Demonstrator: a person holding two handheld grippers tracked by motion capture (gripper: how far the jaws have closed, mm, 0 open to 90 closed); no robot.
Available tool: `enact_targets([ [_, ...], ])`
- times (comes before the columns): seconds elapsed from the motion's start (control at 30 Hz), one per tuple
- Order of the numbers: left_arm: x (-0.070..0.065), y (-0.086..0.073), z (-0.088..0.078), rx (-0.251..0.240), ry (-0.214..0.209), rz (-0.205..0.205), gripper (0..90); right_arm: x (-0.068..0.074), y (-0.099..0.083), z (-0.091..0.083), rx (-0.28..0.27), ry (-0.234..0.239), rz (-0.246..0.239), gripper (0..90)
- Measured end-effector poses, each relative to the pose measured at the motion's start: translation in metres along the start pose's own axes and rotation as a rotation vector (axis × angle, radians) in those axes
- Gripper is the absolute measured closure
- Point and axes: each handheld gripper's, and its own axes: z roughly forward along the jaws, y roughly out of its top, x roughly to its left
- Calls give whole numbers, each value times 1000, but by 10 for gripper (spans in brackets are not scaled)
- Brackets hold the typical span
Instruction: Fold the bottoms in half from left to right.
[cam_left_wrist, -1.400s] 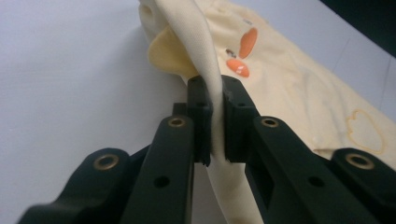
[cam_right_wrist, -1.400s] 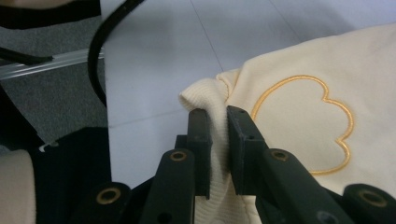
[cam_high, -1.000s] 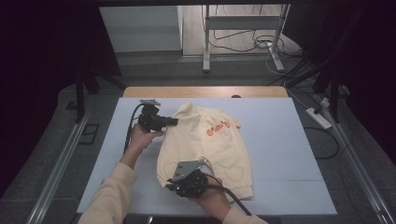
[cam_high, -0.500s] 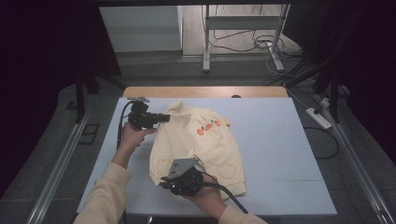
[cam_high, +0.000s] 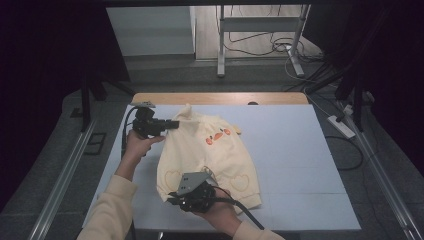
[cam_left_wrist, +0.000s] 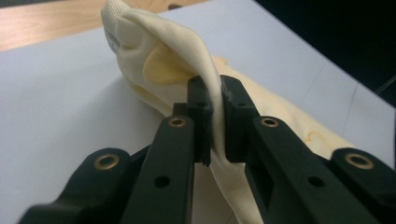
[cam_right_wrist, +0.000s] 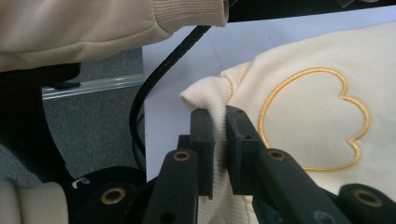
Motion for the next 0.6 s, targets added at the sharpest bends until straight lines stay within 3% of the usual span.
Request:
enact_targets([
  [0.23,5,-3,7,16,-1,-23,831,-3,-5,-2,14,-7,9,817],
  [0.6,2,0,16,19,-7,-11,830,-8,-14,-11,24,-31,31,817],
])
